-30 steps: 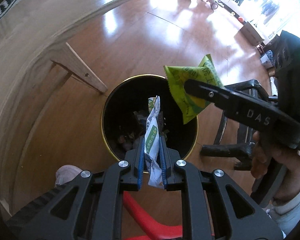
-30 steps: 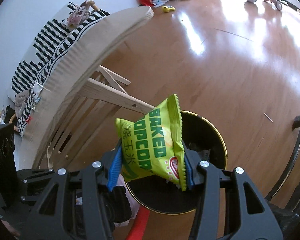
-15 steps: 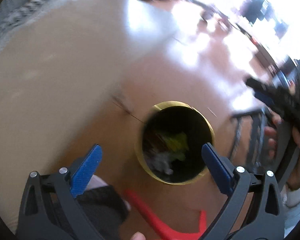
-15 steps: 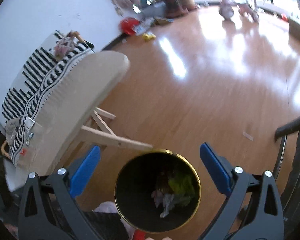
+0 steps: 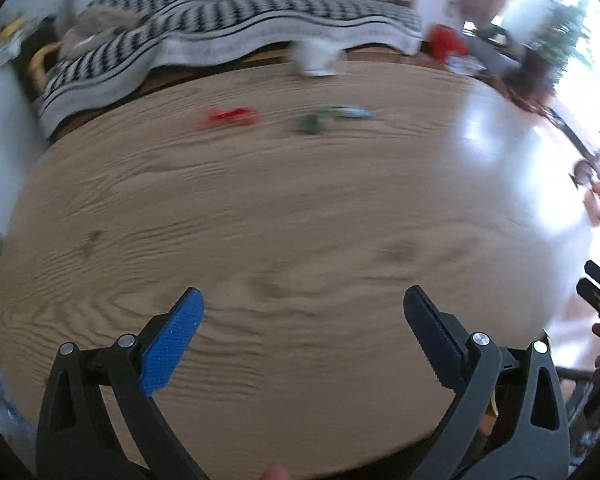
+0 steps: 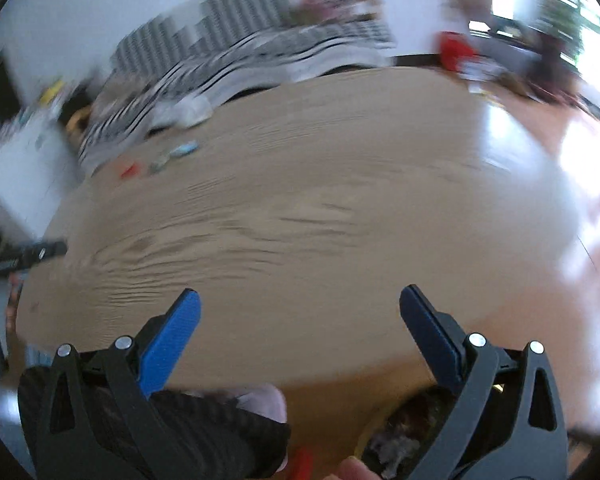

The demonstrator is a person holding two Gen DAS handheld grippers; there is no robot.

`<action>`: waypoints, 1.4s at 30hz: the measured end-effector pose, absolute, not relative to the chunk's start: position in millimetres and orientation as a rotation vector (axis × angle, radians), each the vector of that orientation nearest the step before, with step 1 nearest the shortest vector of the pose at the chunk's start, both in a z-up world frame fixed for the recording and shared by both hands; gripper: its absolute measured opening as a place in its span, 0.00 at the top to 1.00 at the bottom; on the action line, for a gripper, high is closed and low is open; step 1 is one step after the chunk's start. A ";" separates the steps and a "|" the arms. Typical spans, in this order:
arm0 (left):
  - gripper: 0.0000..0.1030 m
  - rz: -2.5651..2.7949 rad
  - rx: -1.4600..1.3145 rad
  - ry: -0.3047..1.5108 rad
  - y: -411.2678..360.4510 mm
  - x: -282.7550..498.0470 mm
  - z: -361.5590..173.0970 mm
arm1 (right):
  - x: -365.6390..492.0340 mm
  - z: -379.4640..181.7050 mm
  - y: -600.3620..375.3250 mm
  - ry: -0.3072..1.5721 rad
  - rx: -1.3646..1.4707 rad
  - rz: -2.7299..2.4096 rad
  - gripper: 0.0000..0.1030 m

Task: Collect trash
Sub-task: 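Move both tools back over the table toward the red ribbon and wrapper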

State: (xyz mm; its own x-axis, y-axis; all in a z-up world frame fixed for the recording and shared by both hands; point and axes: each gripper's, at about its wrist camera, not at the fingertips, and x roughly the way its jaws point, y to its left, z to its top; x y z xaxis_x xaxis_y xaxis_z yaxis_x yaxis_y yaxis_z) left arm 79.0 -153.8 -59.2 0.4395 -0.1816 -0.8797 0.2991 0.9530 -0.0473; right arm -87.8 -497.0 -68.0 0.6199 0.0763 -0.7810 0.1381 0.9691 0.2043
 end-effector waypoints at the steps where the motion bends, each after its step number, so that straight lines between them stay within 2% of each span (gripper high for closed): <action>1: 0.06 -0.285 0.102 1.090 -140.4 89.2 -63.9 | -68.1 -69.2 -477.3 0.922 0.211 0.005 0.07; 11: 0.06 -0.225 0.029 1.192 -86.7 177.2 -118.3 | 80.5 -91.4 -381.9 1.021 -0.124 0.178 0.07; 22: 0.06 -0.327 0.198 1.101 -112.6 277.7 -133.2 | 187.6 -132.7 -360.9 1.021 -0.261 0.300 0.07; 34: 0.05 -0.512 0.303 1.051 -135.2 341.5 -136.9 | 266.1 -141.9 -335.9 0.993 -0.350 0.646 0.05; 42: 0.05 -0.510 0.301 1.045 -145.1 345.6 -137.2 | 280.8 -141.1 -334.9 0.949 -0.370 0.727 0.05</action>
State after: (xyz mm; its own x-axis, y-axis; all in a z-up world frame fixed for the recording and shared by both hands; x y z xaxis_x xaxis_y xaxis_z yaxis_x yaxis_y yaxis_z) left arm 345.6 -145.1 -137.2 0.4012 -0.2570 -0.8792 0.5353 0.8446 -0.0026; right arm 280.8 -334.9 -141.1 0.3739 0.3976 -0.8379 -0.7054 0.7085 0.0214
